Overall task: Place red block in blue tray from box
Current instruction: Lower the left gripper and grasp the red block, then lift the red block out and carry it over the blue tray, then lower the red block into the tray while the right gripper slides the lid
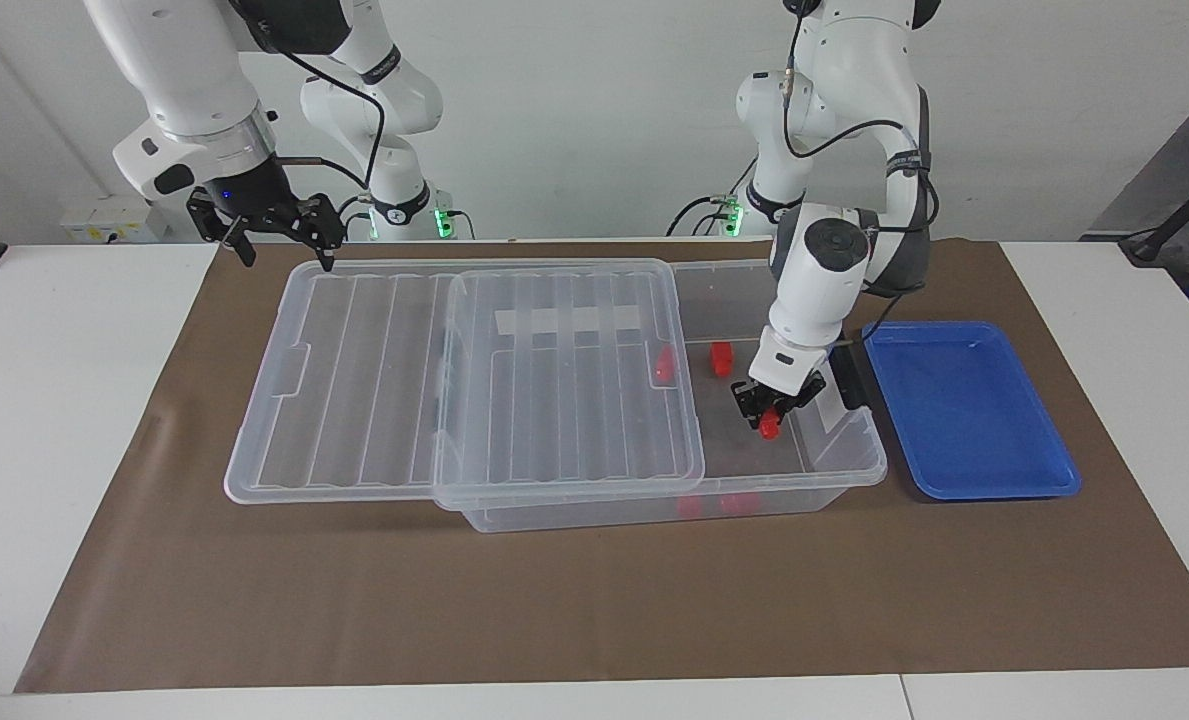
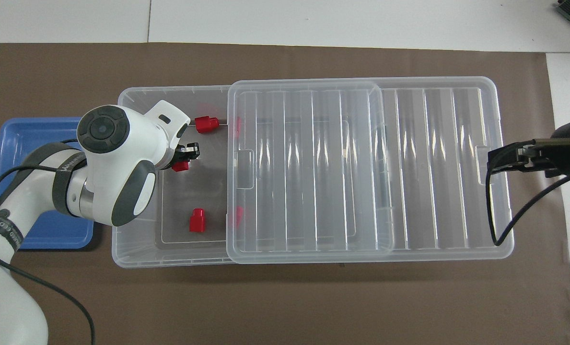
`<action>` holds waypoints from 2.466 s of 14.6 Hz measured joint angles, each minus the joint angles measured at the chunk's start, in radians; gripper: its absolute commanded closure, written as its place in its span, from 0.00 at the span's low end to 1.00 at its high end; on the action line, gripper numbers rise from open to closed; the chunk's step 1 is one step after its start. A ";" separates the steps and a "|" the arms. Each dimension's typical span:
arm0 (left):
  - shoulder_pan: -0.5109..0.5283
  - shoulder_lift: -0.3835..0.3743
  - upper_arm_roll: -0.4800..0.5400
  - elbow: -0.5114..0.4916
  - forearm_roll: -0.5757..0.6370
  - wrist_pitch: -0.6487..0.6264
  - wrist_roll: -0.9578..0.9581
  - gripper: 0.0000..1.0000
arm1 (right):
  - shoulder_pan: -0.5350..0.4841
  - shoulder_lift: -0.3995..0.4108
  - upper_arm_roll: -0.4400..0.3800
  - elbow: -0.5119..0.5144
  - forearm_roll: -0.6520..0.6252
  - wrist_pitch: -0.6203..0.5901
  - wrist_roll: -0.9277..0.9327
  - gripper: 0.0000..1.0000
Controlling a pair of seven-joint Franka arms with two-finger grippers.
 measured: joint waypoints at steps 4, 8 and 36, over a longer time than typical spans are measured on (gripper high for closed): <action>0.000 -0.065 0.000 0.043 0.000 -0.167 0.000 1.00 | -0.040 0.000 -0.002 -0.024 0.000 0.034 0.000 0.07; 0.002 -0.100 0.003 0.120 0.003 -0.330 0.002 1.00 | -0.089 -0.001 -0.002 -0.063 0.000 0.094 -0.010 0.84; 0.498 -0.109 0.013 -0.109 0.011 0.039 0.859 1.00 | -0.168 0.024 0.009 -0.379 0.000 0.490 -0.062 1.00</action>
